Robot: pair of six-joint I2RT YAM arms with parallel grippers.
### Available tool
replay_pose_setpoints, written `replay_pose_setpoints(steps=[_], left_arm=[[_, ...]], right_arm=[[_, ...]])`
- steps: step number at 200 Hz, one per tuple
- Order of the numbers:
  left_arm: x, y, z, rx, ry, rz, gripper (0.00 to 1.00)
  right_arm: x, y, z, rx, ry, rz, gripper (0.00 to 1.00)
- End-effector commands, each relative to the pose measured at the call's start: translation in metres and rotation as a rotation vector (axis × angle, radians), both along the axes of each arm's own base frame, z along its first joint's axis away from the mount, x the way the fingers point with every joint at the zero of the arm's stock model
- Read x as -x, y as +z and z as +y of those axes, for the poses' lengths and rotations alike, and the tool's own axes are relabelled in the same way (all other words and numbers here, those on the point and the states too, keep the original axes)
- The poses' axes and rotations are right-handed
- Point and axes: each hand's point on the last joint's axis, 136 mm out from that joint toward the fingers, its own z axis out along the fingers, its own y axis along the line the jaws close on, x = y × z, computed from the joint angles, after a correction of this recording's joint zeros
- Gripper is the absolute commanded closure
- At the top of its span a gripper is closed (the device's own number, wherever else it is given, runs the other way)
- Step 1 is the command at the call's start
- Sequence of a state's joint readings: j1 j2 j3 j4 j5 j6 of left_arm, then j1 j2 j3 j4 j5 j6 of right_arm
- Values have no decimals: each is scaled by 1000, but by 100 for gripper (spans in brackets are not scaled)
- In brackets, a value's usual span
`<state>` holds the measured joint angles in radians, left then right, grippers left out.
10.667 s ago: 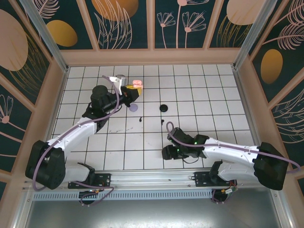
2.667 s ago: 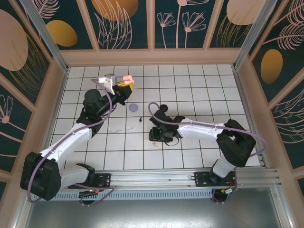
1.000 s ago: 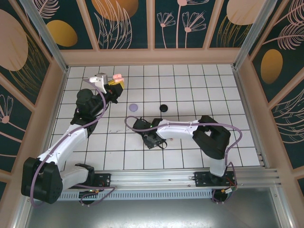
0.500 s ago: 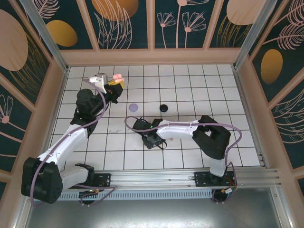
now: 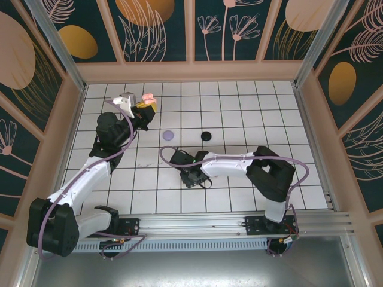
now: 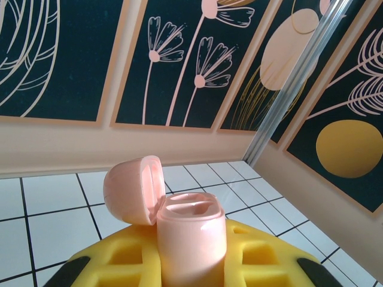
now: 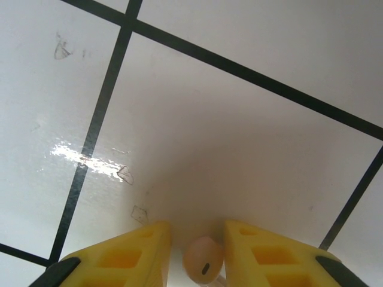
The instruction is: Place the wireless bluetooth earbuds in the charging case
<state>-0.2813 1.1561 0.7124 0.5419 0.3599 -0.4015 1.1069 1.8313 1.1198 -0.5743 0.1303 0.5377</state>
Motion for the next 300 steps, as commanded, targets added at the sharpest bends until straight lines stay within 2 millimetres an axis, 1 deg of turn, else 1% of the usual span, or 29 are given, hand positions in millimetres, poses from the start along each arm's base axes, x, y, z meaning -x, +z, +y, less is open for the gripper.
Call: replay_pose_setpoints(steps=[1,10,15,56,101,127,150,161,175,204,245,276,300], left_arm=[[4,11,0,24,-16,-39,100],[4,12,0,26,-16,-39,100],[4,12,0,25,-16,-38,100],[4,12,-1,31,-23,-37,100],[4,12,-2,36,-28,-36,100],[4,12,-3,41,-32,-34,100],[4,11,-4,42,-38,-32,100],[4,10,-4,41,-40,-30,100],[5,11,-4,42,-44,-31,100],[5,9,-7,44,-61,-27,100],[12,5,-12,48,-103,-41,100],[19,0,-17,29,-149,-63,100],[24,-4,-17,15,-156,-86,100]], right_arm=[[13,-13,-27,84,-20,52,72],[13,-13,-28,86,-22,50,72],[13,-13,-28,84,-23,50,74],[12,-11,-28,59,-34,50,82],[4,-1,-25,12,-59,40,84],[-5,12,-20,-65,-96,36,85],[-14,31,-13,-175,-137,36,86],[-22,43,-12,-229,-159,17,86],[-27,61,-6,-321,-178,28,86],[-43,108,3,-516,-203,12,86],[-65,175,7,-750,-224,-34,86],[-85,230,8,-922,-226,-87,86],[-99,271,8,-1024,-219,-138,86]])
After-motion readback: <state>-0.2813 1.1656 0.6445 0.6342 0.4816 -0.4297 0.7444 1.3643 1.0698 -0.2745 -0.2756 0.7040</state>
